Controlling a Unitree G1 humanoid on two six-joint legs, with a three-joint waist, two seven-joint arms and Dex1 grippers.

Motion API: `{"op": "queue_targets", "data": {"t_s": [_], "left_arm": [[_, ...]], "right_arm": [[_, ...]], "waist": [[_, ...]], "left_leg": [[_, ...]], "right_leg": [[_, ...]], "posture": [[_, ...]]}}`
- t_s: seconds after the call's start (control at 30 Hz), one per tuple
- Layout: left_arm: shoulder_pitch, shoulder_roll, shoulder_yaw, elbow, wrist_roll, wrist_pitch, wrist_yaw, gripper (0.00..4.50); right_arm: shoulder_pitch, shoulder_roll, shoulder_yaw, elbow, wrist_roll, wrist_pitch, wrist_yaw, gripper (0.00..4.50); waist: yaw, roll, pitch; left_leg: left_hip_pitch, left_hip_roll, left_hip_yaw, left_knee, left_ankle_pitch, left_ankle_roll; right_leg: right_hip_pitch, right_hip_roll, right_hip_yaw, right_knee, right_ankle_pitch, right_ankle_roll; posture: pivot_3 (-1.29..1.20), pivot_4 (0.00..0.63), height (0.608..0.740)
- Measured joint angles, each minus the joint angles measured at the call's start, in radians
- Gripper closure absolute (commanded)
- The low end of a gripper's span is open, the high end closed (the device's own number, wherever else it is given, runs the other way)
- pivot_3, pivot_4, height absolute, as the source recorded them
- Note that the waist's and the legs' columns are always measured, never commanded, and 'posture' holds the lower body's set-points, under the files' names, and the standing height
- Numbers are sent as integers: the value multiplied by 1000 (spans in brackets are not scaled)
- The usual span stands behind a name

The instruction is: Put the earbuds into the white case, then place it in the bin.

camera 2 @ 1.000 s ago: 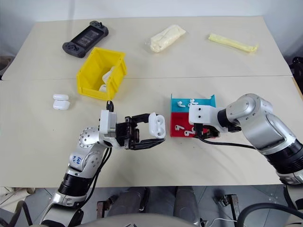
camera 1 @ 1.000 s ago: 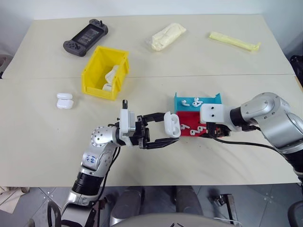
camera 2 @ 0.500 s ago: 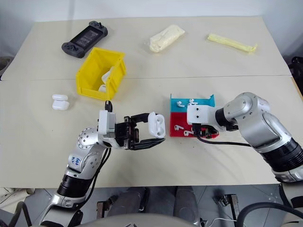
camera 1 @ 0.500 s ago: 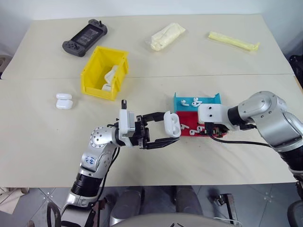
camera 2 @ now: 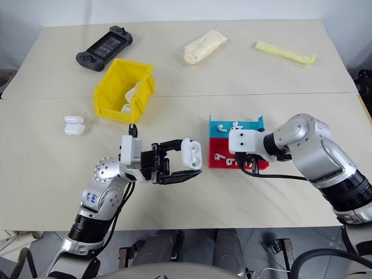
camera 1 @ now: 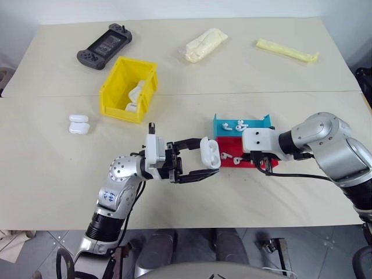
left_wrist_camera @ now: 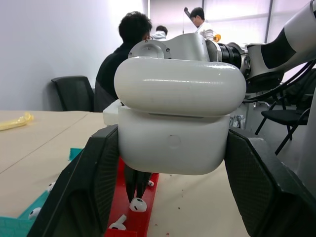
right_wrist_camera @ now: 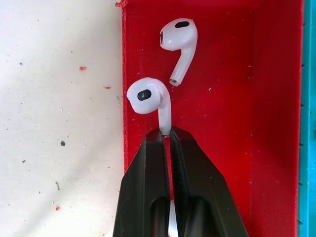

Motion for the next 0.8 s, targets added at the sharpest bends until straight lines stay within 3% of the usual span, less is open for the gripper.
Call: {"op": "queue_targets", "data": {"t_s": [0.2,0.23,0.4,0.8], "left_arm": [[0,1,0,0,-1,1,-1,1713],[0,1,0,0,-2,1,-1,1713],[-1,2,0,0,-2,1,-2,1713],[-1,1,1,0,-2,2,0,1713]], "right_arm": [[13,-19,-13,0,3,2,6,4436],[19,-27,-19,0,6,3,9,3953],[37,-35,-41,-1,22,11,17,2570],[26,-70,-100,-11,63,3,51,2570]], "waist": [[2,0,0],[2,0,0],[0,0,0],[1,0,0]], "left_leg": [[0,0,0,0,0,0],[0,0,0,0,0,0],[0,0,0,0,0,0],[0,0,0,0,0,0]], "right_leg": [[0,0,0,0,0,0],[0,0,0,0,0,0],[0,0,0,0,0,0],[0,0,0,0,0,0]], "posture": [[0,150,740],[0,150,740],[0,150,740],[0,150,740]]}}
